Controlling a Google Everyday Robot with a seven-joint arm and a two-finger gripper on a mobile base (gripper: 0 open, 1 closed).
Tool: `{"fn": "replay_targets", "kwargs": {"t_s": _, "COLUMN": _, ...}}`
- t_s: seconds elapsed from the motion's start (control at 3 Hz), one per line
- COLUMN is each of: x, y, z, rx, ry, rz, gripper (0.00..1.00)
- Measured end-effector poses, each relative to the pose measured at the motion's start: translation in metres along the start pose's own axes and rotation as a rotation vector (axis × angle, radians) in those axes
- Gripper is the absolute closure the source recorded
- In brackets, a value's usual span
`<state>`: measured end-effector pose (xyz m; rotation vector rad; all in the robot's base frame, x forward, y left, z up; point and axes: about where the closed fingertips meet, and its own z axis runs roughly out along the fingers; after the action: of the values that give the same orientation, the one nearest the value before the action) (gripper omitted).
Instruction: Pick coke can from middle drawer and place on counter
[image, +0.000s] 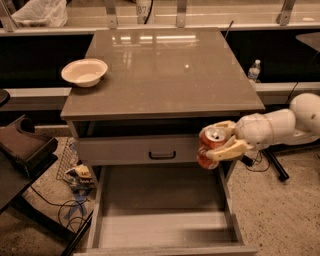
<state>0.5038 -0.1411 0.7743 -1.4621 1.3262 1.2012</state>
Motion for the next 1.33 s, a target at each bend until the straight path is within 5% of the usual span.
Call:
{"fn": "replay_targets", "kwargs": {"t_s": 0.33, "x": -0.084, "y": -0.01, "z": -0.022, "rx": 0.132, "ry": -0.004, "rz": -0.027, "gripper": 1.0}}
{"fn": "replay_targets", "kwargs": {"t_s": 0.67, "x": -0.125, "y": -0.026, "z": -0.023, "rx": 0.214, "ry": -0.013, "rz": -0.039, "gripper": 1.0}}
{"fn": "replay_targets", "kwargs": {"t_s": 1.33, "x": -0.157, "y": -0.097, "z": 0.024, "rx": 0.28, "ry": -0.01, "rz": -0.031, "gripper": 1.0}}
